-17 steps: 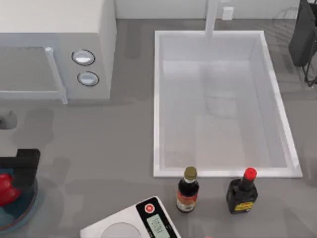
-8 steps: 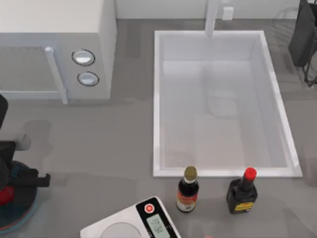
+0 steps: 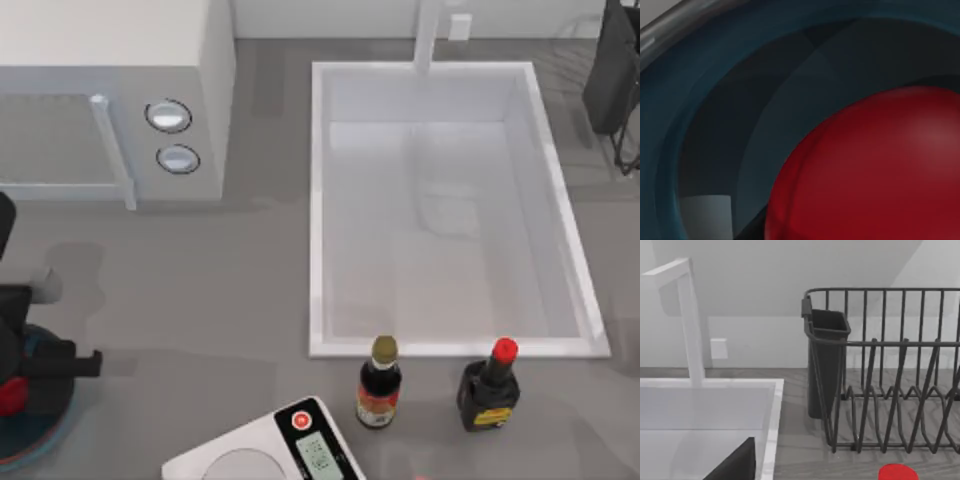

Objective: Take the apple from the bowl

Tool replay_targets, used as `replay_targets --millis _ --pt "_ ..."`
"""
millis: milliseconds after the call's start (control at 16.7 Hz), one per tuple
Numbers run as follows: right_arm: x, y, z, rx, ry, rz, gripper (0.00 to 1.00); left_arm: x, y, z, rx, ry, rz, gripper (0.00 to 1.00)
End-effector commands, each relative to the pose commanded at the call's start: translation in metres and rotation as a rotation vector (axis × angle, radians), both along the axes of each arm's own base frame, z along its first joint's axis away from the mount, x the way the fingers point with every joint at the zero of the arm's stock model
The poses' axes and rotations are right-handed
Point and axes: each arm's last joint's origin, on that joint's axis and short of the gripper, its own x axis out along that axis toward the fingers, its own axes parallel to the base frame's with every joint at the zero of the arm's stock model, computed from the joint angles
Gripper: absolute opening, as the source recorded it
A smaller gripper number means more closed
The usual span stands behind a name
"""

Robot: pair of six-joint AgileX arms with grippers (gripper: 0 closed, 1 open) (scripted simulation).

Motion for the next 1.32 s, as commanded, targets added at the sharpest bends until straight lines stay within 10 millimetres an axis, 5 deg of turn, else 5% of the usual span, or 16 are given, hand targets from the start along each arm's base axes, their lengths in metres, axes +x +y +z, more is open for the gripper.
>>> replay_targets --millis 540,1020,1320 --pt "0.0 0.0 0.0 0.0 0.0 0.0 1.0 0.0 0.0 0.0 0.0 0.0 0.0 0.02" --pt "0.0 0.0 0.0 0.0 0.0 0.0 1.0 0.0 0.0 0.0 0.0 0.0 0.0 0.0" --pt "0.0 0.0 0.0 0.0 0.0 0.0 1.0 0.011 0.0 0.02 -0.005 -0.015 0.002 0.0"
